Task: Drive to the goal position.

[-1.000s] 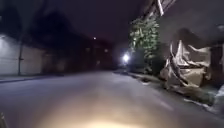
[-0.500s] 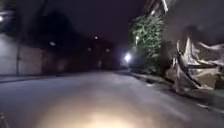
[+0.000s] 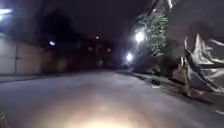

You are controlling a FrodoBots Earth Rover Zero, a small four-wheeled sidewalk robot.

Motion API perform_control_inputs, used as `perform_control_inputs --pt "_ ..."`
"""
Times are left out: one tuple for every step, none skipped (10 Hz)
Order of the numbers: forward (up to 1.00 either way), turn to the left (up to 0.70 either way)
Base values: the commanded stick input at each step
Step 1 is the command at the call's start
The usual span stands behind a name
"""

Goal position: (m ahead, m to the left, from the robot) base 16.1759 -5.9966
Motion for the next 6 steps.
perform_control_inputs --pt "0.7 -0.04" --pt "0.7 -0.23" --pt "0.7 -0.33" --pt "0.7 -0.35" --pt "0.7 -0.35" --pt "0.7 -0.35"
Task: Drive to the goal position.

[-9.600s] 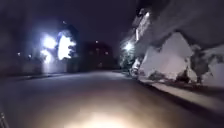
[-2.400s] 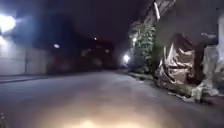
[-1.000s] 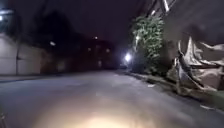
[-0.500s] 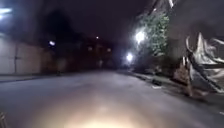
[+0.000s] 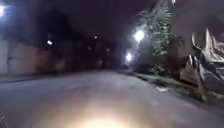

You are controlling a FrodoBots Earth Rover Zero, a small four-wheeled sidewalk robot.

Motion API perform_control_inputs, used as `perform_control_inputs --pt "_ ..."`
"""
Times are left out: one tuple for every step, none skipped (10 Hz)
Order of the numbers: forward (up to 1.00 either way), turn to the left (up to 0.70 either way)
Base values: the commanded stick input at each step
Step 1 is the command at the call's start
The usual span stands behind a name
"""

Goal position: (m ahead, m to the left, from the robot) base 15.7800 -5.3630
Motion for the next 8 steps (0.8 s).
perform_control_inputs --pt "0.7 -0.35" --pt "0.7 -0.2" --pt "0.7 -0.04" --pt "0.7 0.0" --pt "0.7 0.0" --pt "0.7 0.0" --pt "0.7 0.0" --pt "0.7 0.0"
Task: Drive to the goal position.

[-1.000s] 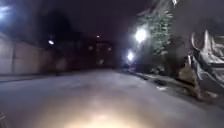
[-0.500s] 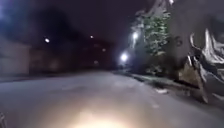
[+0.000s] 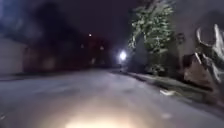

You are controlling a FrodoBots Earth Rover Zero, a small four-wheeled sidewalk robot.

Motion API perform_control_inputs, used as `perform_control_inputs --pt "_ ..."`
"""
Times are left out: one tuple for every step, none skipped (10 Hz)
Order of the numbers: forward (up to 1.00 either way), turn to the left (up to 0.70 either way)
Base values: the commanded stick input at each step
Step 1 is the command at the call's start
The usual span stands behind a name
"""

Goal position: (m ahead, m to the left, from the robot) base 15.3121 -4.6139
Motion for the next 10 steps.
perform_control_inputs --pt "0.7 0.0" --pt "0.7 0.0" --pt "0.7 0.0" --pt "0.7 0.0" --pt "0.7 0.0" --pt "0.7 0.0" --pt "0.7 0.0" --pt "0.7 0.0" --pt "0.7 0.0" --pt "0.7 -0.35"
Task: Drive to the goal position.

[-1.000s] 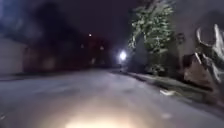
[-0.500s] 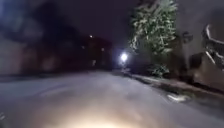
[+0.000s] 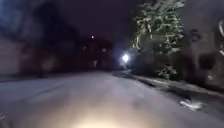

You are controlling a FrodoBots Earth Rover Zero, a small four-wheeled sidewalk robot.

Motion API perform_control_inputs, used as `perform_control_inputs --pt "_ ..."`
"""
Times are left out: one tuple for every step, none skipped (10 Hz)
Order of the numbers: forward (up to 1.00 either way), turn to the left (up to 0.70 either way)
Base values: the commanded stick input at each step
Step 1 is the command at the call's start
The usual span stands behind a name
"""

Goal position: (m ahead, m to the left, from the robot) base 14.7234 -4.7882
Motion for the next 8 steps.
perform_control_inputs --pt "0.7 -0.28" --pt "0.7 0.0" --pt "0.7 0.0" --pt "0.7 0.0" --pt "0.7 0.0" --pt "0.7 0.0" --pt "0.7 0.0" --pt "0.7 0.0"
